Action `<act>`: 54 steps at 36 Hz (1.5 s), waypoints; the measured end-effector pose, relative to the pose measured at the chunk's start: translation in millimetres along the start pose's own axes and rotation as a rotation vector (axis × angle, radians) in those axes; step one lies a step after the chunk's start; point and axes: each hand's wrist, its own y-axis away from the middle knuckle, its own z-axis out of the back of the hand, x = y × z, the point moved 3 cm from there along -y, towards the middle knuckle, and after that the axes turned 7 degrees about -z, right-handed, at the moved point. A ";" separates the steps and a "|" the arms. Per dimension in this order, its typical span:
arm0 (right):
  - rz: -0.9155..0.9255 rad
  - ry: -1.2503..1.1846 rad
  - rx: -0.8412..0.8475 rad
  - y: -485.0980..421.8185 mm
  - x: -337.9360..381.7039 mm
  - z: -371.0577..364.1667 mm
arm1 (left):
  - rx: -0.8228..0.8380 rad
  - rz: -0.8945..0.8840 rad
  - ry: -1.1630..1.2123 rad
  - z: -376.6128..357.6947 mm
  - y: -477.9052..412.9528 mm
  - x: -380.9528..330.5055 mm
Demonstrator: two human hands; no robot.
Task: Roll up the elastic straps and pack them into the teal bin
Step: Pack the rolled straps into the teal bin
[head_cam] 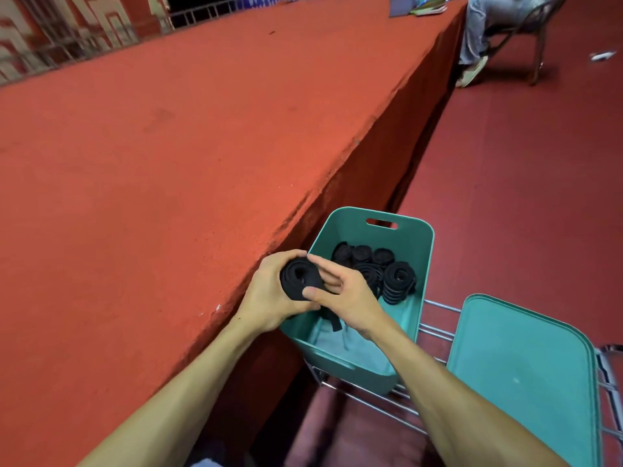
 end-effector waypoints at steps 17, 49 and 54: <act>-0.007 0.103 -0.026 1.2 -1.1 3.8 | 0.129 -0.005 -0.056 -6.1 8.1 14.0; 0.016 0.428 -0.279 0.2 -2.3 13.0 | -0.145 0.051 -0.056 -32.2 12.2 -0.6; -0.006 0.399 -0.230 -1.2 -11.1 19.4 | -0.069 0.088 -0.064 -32.8 14.4 7.5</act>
